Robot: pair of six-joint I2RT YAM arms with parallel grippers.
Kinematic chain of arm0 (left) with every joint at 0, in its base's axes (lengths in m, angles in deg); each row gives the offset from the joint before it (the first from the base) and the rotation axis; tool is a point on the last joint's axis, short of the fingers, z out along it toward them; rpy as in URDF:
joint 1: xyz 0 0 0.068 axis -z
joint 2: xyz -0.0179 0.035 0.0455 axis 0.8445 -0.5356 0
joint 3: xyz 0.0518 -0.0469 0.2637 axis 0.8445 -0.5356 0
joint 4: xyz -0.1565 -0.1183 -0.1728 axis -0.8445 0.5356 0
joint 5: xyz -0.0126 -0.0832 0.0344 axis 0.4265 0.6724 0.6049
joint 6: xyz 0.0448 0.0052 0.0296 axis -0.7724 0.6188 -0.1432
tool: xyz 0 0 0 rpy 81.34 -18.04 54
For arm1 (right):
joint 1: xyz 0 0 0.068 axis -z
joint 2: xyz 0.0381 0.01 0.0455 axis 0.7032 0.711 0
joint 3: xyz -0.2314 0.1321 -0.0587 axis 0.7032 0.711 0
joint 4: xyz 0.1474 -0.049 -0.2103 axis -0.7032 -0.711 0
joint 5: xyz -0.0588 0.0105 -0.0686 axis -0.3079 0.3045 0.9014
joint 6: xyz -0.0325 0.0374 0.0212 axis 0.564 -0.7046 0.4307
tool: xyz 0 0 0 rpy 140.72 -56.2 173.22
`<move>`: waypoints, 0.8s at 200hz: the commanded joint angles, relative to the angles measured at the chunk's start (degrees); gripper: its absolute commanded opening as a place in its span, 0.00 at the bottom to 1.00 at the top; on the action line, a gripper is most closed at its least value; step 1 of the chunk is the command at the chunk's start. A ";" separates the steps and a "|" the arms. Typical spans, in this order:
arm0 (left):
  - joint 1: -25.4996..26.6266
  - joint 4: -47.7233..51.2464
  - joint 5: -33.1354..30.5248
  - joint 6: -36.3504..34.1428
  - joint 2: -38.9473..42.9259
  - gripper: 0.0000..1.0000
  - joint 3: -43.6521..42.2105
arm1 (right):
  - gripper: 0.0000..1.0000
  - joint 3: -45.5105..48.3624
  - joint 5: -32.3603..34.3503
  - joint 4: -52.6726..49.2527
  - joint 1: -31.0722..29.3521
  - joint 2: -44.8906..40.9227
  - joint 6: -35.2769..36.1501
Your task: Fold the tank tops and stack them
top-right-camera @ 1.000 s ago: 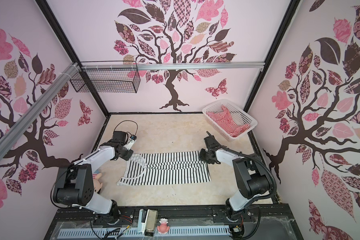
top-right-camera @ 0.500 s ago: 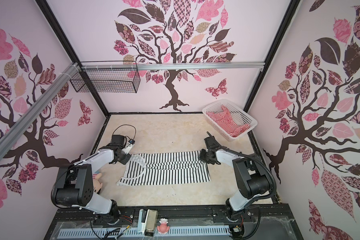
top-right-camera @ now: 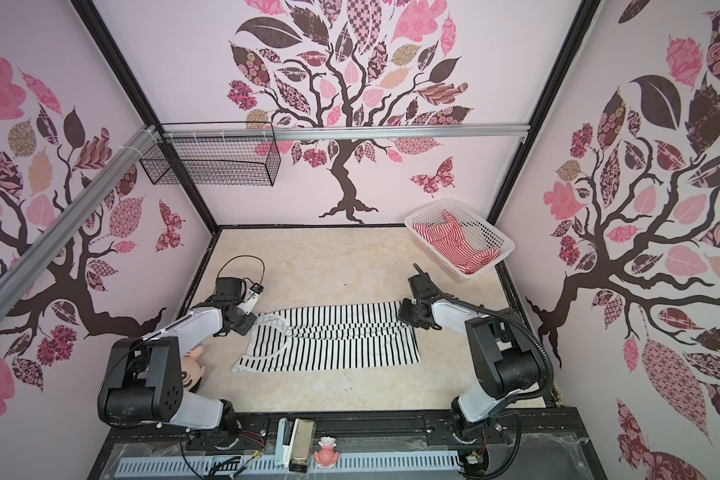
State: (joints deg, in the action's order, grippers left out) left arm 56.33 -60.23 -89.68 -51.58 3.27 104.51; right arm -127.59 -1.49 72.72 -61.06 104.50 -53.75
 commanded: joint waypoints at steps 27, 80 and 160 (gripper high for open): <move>-0.48 0.10 -0.06 -0.45 0.78 0.36 -1.78 | 0.18 3.36 -2.62 -6.88 -0.39 -3.53 0.65; -0.48 7.13 1.60 2.58 6.11 0.40 1.73 | 0.34 2.47 -5.65 -8.29 -1.80 -13.39 -0.07; 0.35 18.63 21.77 7.17 4.30 0.61 12.62 | 0.31 1.07 -6.99 -6.38 -2.16 -9.27 -0.96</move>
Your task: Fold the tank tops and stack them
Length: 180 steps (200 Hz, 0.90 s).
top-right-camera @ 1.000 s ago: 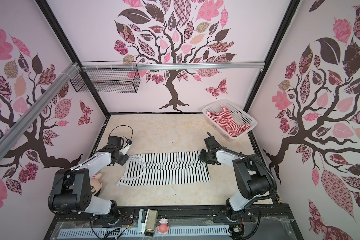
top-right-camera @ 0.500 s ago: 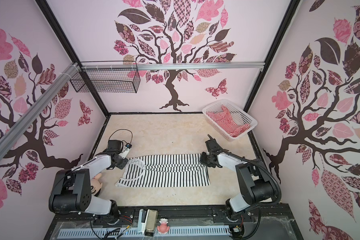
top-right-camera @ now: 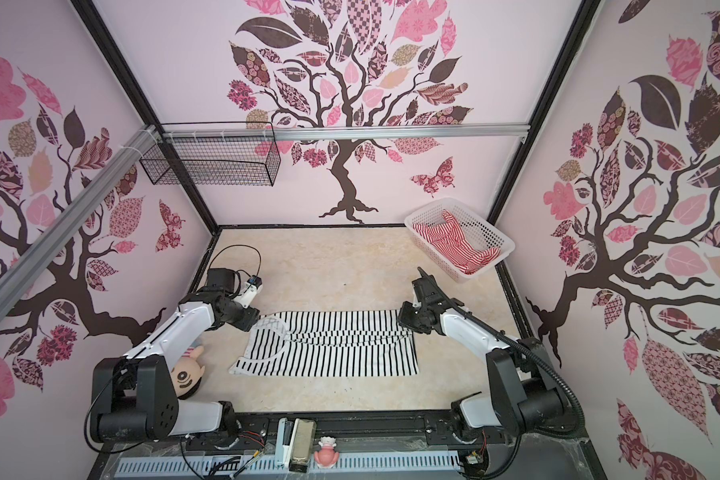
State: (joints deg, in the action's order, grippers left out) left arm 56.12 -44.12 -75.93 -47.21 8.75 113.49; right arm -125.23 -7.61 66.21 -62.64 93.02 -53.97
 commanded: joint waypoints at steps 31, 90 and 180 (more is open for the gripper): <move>8.18 -0.11 7.27 5.17 -6.47 0.59 5.96 | 0.24 -1.55 -1.42 1.78 -0.76 4.91 -0.87; 12.46 -0.59 11.48 6.53 -14.30 0.35 6.76 | 0.16 -0.42 -0.74 2.18 -1.10 6.69 -1.07; 12.48 3.02 9.00 2.61 -21.78 0.26 5.93 | 0.14 3.00 0.05 1.66 -1.30 7.69 -2.10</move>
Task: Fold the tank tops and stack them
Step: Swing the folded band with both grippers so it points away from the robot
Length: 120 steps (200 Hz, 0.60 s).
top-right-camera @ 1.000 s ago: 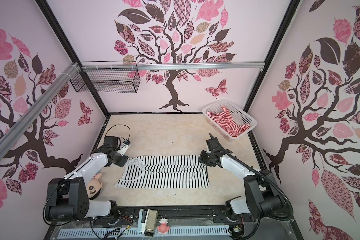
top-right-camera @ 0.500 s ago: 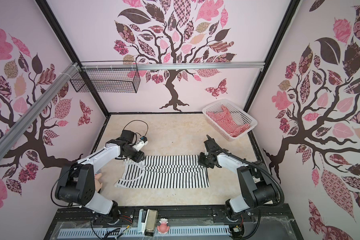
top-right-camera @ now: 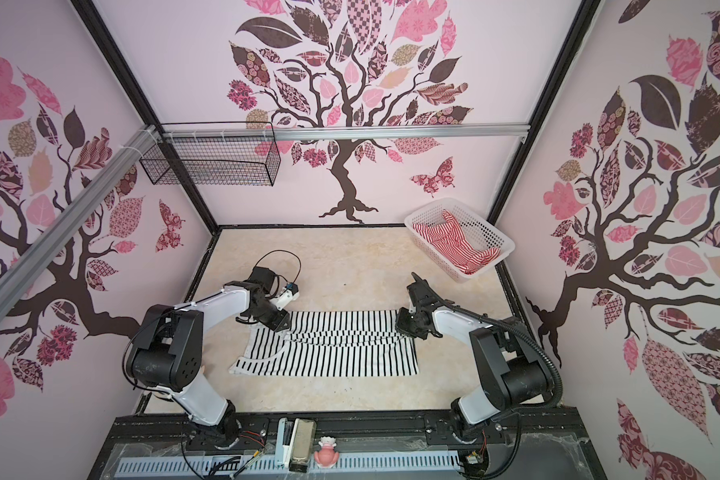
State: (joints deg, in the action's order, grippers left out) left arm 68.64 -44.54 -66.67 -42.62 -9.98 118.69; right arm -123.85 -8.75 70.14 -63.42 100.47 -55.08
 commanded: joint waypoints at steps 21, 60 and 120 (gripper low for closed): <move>-0.06 3.65 -2.54 -2.43 -5.52 0.26 3.90 | 0.14 2.41 1.88 -2.93 -0.59 -0.99 -1.62; 0.05 6.32 -7.35 -2.88 -15.21 0.30 18.86 | 0.14 3.95 2.86 -3.32 -0.64 -2.88 -3.34; 3.46 14.69 -9.02 -1.60 -33.91 0.32 52.34 | 0.15 5.62 4.47 -1.45 -9.53 -5.45 -11.41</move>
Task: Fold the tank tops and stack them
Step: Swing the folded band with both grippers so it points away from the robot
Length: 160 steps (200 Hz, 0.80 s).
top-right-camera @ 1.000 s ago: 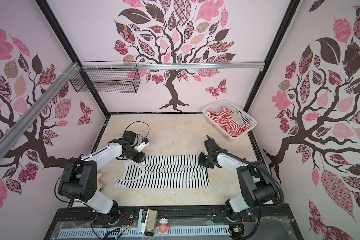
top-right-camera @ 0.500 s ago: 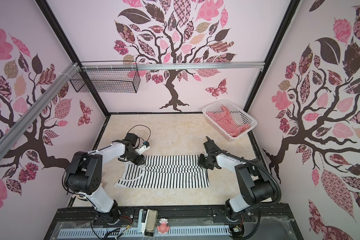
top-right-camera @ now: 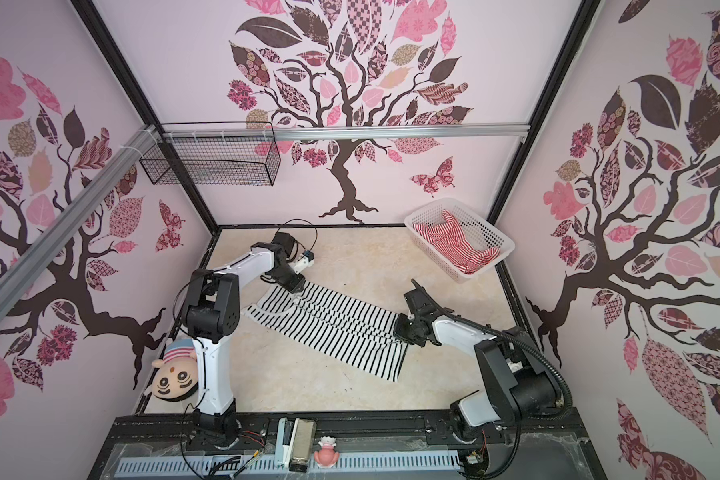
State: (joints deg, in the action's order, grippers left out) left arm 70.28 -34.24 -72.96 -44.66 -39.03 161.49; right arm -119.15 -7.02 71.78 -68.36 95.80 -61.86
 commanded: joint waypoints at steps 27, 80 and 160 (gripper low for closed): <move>2.98 5.37 -5.06 1.66 -8.45 0.32 18.69 | 0.18 -2.61 6.84 -6.82 -13.91 -1.37 -7.51; 3.45 -2.54 -0.45 6.11 9.48 0.46 2.08 | 0.41 -8.02 15.34 -14.85 -18.12 -7.64 -6.36; 5.70 -7.76 -0.86 2.33 28.60 0.48 -32.27 | 0.36 -10.00 13.91 -7.70 -10.74 2.88 3.52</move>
State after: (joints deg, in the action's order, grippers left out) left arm 76.38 -40.17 -72.74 -40.24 -10.77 135.87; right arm -127.83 7.49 62.30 -80.95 95.21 -62.14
